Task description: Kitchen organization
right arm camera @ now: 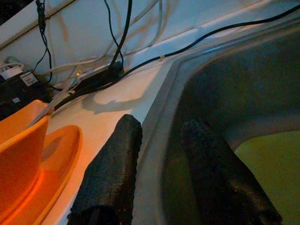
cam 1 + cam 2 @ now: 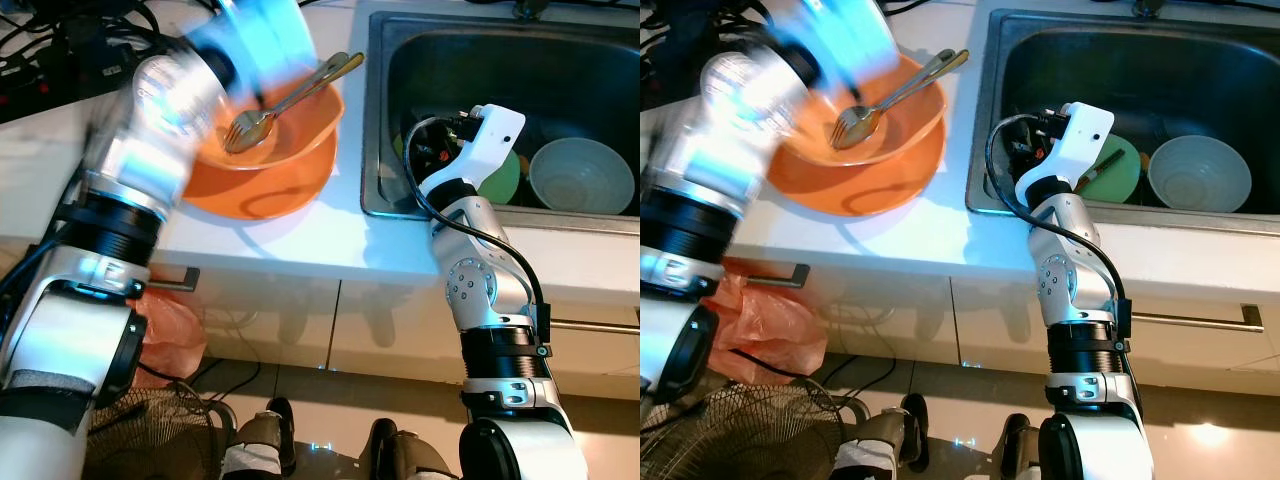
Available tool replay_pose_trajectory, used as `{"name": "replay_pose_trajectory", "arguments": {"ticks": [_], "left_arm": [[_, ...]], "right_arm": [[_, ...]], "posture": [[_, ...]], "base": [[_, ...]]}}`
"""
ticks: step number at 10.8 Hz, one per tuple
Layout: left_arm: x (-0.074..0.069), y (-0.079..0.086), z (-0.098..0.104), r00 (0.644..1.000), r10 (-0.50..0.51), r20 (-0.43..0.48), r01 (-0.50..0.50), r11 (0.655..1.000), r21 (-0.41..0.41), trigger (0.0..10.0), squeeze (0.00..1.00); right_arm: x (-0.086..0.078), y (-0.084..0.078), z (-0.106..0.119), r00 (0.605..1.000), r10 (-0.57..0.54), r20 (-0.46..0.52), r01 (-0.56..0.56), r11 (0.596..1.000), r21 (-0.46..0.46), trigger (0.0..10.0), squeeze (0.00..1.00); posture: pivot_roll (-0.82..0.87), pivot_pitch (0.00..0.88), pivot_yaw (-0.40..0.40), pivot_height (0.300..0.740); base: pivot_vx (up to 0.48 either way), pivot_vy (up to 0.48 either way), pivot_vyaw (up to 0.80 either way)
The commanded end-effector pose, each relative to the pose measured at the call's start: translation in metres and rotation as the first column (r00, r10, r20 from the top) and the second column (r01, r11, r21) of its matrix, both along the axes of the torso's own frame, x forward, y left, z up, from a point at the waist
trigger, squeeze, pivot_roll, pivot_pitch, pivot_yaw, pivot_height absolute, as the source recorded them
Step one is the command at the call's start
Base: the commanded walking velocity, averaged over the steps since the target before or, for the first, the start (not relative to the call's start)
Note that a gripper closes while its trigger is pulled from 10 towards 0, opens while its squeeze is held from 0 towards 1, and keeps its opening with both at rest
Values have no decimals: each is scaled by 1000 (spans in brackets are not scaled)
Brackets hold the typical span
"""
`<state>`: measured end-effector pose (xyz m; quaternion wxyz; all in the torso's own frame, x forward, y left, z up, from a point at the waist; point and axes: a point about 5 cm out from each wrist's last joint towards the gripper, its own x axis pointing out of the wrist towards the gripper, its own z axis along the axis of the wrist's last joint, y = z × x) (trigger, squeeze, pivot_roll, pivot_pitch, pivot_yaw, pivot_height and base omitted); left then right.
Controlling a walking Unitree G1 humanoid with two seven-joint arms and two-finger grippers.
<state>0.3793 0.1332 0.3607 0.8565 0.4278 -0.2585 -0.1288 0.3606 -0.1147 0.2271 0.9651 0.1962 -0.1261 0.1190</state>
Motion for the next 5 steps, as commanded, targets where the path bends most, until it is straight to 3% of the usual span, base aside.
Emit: {"name": "replay_pose_trajectory", "arguments": {"ticks": [1,2,4,5], "left_arm": [[-3,3,9,1000,-12,13,13,997,-72,10000,0],[-3,13,14,999,-48,-13,44,976,-212,10000,0],[-2,18,10,1000,-17,-24,13,987,-159,10000,0],[0,15,3,998,-33,-47,28,993,-114,10000,1000]], "right_arm": [[1,1,-1,1000,0,-8,0,1000,-4,10000,0],[2,2,-1,1000,5,-8,-5,1000,-4,10000,0],[2,2,-1,1000,6,-9,-6,1000,-4,10000,0],[2,2,-1,1000,7,-8,-7,1000,-6,10000,0]], "posture": [[125,231,50,740],[127,230,50,740],[126,228,48,740],[122,227,48,740]], "base": [[0,0,0],[0,0,0],[0,0,0],[0,0,0]]}}
